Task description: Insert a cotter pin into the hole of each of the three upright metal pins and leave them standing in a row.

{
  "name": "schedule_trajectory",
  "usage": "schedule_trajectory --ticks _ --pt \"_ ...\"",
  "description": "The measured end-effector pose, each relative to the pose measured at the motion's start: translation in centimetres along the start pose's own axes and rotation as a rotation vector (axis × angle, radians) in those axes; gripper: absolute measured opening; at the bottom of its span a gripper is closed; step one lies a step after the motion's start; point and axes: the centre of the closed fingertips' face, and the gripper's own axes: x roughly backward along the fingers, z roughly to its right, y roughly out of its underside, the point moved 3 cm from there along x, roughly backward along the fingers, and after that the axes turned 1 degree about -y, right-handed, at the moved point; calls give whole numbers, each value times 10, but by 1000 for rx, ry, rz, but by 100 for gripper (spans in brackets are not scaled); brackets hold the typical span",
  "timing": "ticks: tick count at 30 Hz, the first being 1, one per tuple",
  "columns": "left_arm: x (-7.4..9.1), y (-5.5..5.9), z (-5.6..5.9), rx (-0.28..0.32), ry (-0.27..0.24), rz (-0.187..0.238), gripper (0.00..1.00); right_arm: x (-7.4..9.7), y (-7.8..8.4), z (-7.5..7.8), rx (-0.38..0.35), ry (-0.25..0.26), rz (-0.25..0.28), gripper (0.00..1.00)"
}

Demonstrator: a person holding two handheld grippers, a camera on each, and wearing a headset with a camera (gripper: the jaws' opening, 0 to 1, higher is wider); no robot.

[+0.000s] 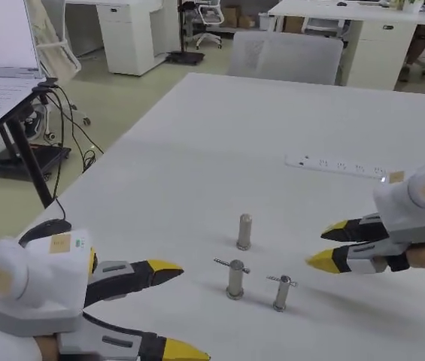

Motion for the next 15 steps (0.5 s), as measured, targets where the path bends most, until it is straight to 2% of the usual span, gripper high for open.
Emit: schedule_trajectory --ticks 15 --pt "4 0 -11 14 -22 9 74 -50 -39 -5 31 -68 50 37"
